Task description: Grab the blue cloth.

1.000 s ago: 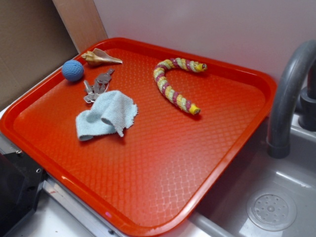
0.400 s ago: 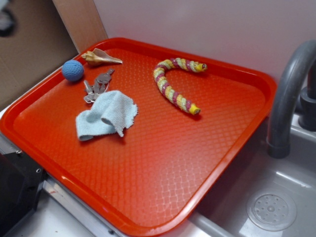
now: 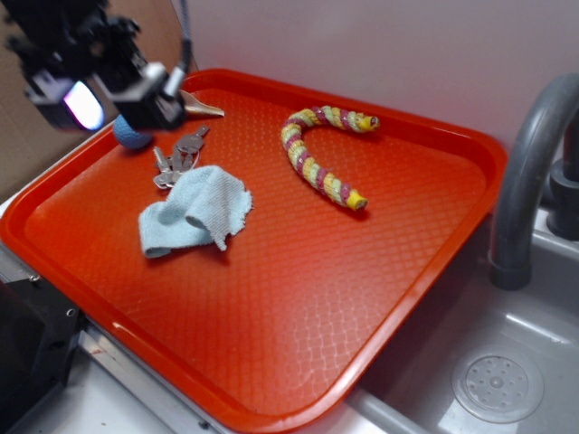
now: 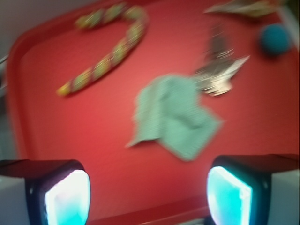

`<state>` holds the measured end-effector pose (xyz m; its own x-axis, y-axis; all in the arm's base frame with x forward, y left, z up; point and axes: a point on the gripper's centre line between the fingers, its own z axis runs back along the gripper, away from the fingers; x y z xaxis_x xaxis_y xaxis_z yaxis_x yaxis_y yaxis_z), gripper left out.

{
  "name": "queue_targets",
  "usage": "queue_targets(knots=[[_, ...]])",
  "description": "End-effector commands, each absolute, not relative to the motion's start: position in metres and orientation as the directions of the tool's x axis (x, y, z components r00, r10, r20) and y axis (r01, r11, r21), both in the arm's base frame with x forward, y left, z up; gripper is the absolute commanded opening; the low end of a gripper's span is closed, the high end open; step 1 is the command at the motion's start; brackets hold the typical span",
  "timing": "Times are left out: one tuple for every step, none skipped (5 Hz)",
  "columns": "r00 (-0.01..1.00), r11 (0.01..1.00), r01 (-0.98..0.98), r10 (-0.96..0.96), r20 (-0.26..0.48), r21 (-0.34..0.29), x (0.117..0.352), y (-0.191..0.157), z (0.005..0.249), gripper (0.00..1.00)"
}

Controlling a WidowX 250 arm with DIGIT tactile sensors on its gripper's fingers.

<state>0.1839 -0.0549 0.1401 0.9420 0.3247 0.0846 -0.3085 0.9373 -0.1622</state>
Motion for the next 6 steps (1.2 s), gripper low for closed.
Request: queue_targets(knots=[[0.96,0.948,-0.262,0.275,0.048,-0.179,0.214,-0.046,0.083,1.0],[0.97,0.965,-0.229,0.237,0.048,-0.127,0.222,-0.04,0.056,1.0],[0.959,0.957,-0.283,0.283,-0.003,-0.065,0.23,-0.027,0.035,1.0],[0.944,0.944,-0.33,0.33,0.014,-0.026,0.231,-0.025,0.036,0.0],[0.938,0.939,-0.344,0.343,0.045,-0.004,0.225,-0.024,0.044,0.0],[0.942,0.943,-0.332,0.333,0.05,-0.013,0.22,-0.016,0.062,0.0]])
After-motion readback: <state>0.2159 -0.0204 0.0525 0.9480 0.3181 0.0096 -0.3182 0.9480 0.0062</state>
